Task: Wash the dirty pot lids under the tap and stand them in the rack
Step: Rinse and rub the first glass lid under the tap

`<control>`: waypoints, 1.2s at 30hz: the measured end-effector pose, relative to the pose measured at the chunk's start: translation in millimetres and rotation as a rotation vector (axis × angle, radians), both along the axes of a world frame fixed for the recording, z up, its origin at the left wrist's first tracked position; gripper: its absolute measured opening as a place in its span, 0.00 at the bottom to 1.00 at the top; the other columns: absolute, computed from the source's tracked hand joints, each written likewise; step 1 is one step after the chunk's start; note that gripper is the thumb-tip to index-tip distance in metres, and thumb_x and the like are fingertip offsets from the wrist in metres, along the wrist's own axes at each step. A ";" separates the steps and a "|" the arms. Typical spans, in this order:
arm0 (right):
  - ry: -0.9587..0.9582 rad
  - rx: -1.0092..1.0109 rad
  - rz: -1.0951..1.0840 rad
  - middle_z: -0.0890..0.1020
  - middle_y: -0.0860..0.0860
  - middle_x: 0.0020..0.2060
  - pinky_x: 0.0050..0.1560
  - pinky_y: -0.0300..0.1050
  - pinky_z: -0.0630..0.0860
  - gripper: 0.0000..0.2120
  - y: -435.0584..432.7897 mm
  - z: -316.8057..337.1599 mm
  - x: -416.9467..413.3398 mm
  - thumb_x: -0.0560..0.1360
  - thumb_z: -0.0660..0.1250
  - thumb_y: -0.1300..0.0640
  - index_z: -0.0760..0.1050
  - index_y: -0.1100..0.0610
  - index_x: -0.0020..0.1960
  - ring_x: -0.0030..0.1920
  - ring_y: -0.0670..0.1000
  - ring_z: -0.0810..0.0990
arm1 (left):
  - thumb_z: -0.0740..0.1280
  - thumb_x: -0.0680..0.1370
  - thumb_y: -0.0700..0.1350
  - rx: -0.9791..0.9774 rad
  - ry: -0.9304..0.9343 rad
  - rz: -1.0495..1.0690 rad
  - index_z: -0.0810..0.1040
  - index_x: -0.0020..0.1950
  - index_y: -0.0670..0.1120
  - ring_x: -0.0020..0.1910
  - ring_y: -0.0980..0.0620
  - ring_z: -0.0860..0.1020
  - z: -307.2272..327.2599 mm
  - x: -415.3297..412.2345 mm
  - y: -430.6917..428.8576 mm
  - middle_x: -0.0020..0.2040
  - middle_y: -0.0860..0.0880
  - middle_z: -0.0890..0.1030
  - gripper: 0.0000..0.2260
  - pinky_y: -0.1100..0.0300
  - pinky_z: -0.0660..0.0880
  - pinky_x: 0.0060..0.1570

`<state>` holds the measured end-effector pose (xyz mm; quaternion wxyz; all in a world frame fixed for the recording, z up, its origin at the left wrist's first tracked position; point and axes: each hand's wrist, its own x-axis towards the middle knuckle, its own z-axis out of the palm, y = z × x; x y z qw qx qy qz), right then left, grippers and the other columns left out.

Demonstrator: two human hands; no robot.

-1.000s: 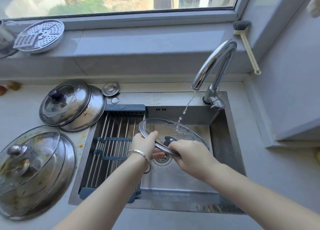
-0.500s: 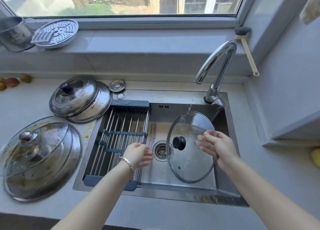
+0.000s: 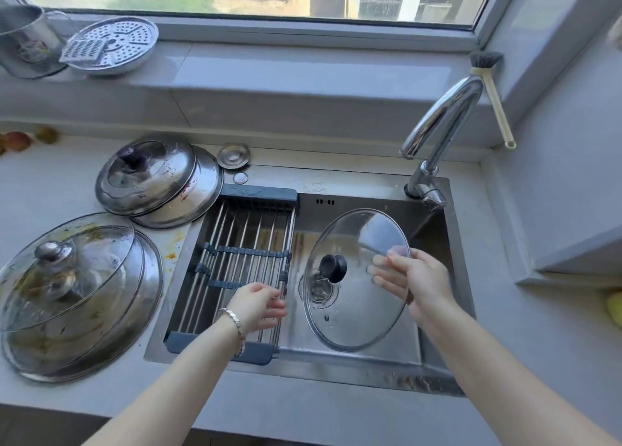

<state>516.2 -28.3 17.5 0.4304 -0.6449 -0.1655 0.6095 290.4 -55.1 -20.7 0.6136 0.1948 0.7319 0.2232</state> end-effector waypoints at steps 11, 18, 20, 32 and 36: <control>0.357 -0.015 -0.079 0.83 0.54 0.27 0.30 0.41 0.81 0.09 52.5 -54.9 -114.1 0.79 0.58 0.66 0.68 0.57 0.41 0.28 0.51 0.83 | 0.58 0.79 0.38 -0.014 0.150 0.070 0.71 0.41 0.42 0.33 0.51 0.75 -5.2 -110.9 3.0 0.36 0.45 0.76 0.07 0.62 0.73 0.30; 0.256 -0.078 -0.029 0.83 0.55 0.32 0.34 0.41 0.81 0.06 74.4 -107.8 -170.8 0.78 0.61 0.64 0.69 0.58 0.42 0.30 0.51 0.83 | 0.58 0.79 0.39 -0.010 0.140 -0.013 0.71 0.41 0.43 0.31 0.54 0.76 -8.0 -136.1 11.0 0.35 0.47 0.76 0.07 0.66 0.71 0.29; 0.287 -0.095 -0.061 0.83 0.58 0.37 0.33 0.41 0.81 0.04 73.3 -120.6 -177.0 0.79 0.59 0.64 0.67 0.58 0.46 0.31 0.51 0.84 | 0.58 0.79 0.39 -0.008 0.127 -0.025 0.71 0.41 0.44 0.31 0.54 0.76 -10.1 -140.8 12.9 0.35 0.47 0.77 0.07 0.66 0.71 0.30; -0.787 -0.239 0.540 0.78 0.64 0.54 0.51 0.50 0.70 0.20 72.4 -143.8 -172.1 0.79 0.58 0.49 0.70 0.67 0.57 0.55 0.63 0.75 | 0.59 0.79 0.40 0.001 0.090 -0.074 0.71 0.43 0.44 0.32 0.55 0.75 -26.3 -143.0 20.4 0.36 0.47 0.76 0.06 0.69 0.71 0.27; -1.062 -0.271 0.789 0.70 0.64 0.62 0.57 0.52 0.69 0.26 83.1 -128.6 -174.5 0.78 0.60 0.49 0.62 0.68 0.66 0.62 0.63 0.70 | 0.58 0.79 0.40 0.004 0.119 -0.089 0.71 0.41 0.45 0.32 0.55 0.74 -26.7 -143.8 17.6 0.36 0.48 0.76 0.07 0.68 0.71 0.27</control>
